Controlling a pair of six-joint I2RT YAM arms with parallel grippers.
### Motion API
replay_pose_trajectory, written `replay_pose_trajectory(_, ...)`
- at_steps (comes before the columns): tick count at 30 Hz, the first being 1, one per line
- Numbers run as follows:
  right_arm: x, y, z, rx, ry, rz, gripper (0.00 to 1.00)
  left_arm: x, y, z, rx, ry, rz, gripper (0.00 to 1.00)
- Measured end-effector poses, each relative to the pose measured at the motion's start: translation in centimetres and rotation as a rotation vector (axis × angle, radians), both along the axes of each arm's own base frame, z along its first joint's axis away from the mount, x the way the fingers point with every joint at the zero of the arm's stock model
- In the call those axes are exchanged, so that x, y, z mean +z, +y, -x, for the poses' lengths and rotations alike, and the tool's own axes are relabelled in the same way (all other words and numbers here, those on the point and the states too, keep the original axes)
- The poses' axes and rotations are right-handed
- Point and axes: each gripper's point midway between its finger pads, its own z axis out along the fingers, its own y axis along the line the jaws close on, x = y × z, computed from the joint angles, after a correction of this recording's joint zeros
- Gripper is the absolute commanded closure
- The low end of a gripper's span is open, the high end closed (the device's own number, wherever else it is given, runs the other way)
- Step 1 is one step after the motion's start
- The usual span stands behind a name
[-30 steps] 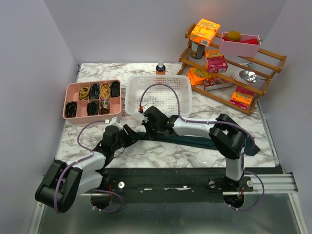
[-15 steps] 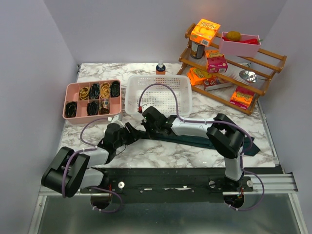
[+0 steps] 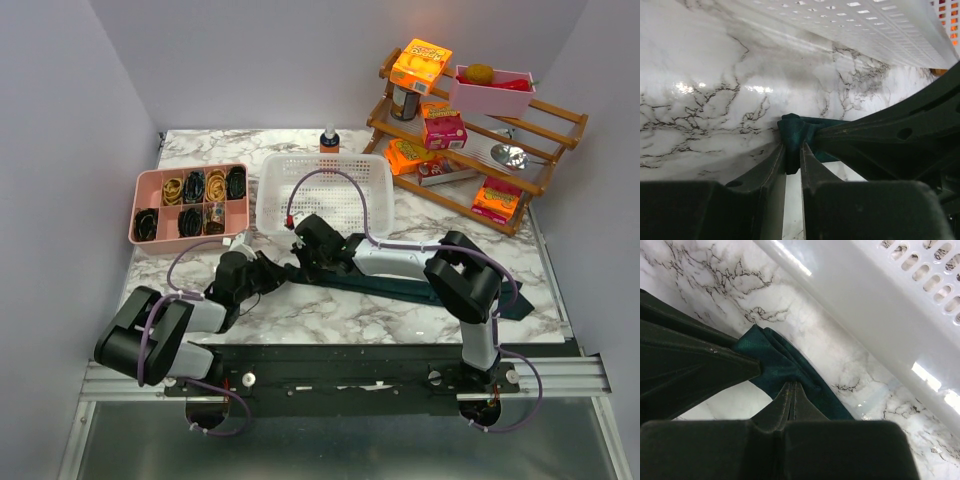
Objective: Roll the ties
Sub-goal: Roll the tie at the center of the board.
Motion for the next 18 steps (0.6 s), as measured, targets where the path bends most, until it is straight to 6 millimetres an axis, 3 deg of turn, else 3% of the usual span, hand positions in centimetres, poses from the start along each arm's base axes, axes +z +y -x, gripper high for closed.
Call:
replay_pose_trajectory(6, 0.1, 0.3, 0.1, 0.01, 0.004, -0.014, 0.99, 0.9, 0.2, 0.2, -0.006, -0.023, -0.016, 1.0)
replay_pose_trajectory(18, 0.3, 1.0, 1.2, 0.069, 0.045, -0.044, 0.99, -0.1, 1.9, 2.1, 0.05, 0.086, -0.077, 1.0)
